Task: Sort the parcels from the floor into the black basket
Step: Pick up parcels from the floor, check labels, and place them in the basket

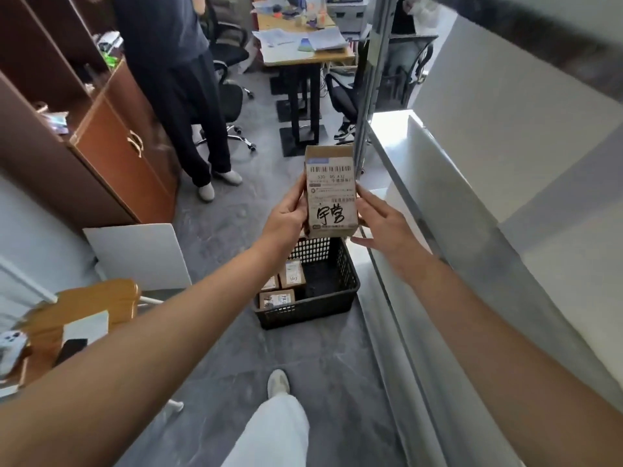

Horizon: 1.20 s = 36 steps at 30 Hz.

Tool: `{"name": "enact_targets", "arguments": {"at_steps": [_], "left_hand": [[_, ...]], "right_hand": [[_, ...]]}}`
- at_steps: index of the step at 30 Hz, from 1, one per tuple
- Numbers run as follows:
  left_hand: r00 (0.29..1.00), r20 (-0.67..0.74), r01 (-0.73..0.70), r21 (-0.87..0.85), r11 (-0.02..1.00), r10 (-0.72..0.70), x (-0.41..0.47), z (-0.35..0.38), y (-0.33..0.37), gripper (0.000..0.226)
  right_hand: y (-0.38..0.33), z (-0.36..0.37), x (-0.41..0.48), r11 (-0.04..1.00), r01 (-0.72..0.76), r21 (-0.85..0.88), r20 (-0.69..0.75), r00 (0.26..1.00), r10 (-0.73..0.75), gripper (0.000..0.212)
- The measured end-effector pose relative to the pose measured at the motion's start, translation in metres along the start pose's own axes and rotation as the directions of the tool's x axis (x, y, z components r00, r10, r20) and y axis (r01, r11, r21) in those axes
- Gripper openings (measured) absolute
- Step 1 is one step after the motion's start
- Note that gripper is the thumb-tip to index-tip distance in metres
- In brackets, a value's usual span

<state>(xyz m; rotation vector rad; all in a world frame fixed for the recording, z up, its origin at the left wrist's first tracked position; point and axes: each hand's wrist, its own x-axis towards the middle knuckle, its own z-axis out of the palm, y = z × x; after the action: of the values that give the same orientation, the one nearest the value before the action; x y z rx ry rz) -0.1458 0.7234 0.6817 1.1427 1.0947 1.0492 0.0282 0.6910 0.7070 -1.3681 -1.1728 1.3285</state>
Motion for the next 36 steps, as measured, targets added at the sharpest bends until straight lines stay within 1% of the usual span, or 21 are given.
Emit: {"name": "enact_targets", "arguments": {"at_steps": [3,8,11,14,16,18,19,21,25,27,30,32,34,36], "left_hand": [[0.999,-0.02,0.028,-0.012,1.0,-0.028,0.022,-0.015,-0.01,0.052],[0.997,-0.049,0.059,-0.046,0.997,-0.061,0.072,-0.049,-0.016,0.05],[0.995,-0.057,0.081,-0.062,0.995,-0.084,0.106,-0.071,-0.015,0.05],[0.988,-0.104,0.113,-0.011,0.994,-0.113,0.138,-0.091,-0.015,0.052],[0.985,-0.131,0.12,0.03,0.992,-0.115,0.156,-0.105,-0.015,0.067],[0.985,-0.123,0.128,0.067,0.99,-0.119,0.173,-0.117,-0.013,0.086],[0.985,-0.116,0.136,0.096,0.986,-0.125,0.18,-0.12,-0.011,0.092],[0.984,-0.11,0.156,0.159,0.975,-0.14,0.196,-0.125,-0.01,0.095],[0.978,-0.111,0.196,0.212,0.957,-0.175,0.224,-0.121,-0.017,0.091],[0.977,-0.107,0.206,0.232,0.951,-0.186,0.24,-0.117,-0.025,0.089],[0.959,-0.102,0.281,0.249,0.927,-0.263,0.266,-0.115,-0.044,0.098],[0.94,-0.108,0.34,0.292,0.894,-0.322,0.283,-0.112,-0.058,0.101],[0.932,-0.101,0.362,0.333,0.871,-0.349,0.301,-0.105,-0.075,0.09],[0.917,-0.127,0.399,0.335,0.854,-0.379,0.319,-0.099,-0.099,0.075]], "right_hand": [[0.003,0.011,0.033,0.999,-0.039,-0.009,0.014,0.999,0.039,0.037],[0.008,0.037,0.1,0.997,-0.068,-0.039,0.041,0.997,0.069,0.036],[0.009,0.056,0.145,0.994,-0.053,-0.091,0.038,0.998,0.056,0.035],[0.009,0.072,0.189,0.992,-0.037,-0.117,0.043,0.998,0.042,0.031],[0.007,0.077,0.214,0.992,-0.028,-0.124,0.036,0.999,0.033,0.031],[0.005,0.08,0.236,0.993,-0.019,-0.114,0.028,0.999,0.023,0.03],[0.003,0.08,0.246,0.994,-0.02,-0.108,0.033,0.999,0.023,0.03],[0.003,0.08,0.261,0.994,-0.033,-0.101,0.046,0.998,0.037,0.029],[0.018,0.068,0.288,0.993,-0.068,-0.097,0.048,0.996,0.073,0.033],[0.028,0.058,0.302,0.993,-0.085,-0.08,0.073,0.993,0.091,0.031],[0.046,0.041,0.323,0.991,-0.118,-0.06,0.064,0.991,0.122,0.024],[0.061,0.03,0.34,0.982,-0.18,-0.054,0.062,0.981,0.184,0.027],[0.082,0.02,0.356,0.968,-0.244,-0.06,0.091,0.964,0.249,0.031],[0.11,0.012,0.371,0.951,-0.302,-0.064,0.124,0.943,0.308,0.039]]}}
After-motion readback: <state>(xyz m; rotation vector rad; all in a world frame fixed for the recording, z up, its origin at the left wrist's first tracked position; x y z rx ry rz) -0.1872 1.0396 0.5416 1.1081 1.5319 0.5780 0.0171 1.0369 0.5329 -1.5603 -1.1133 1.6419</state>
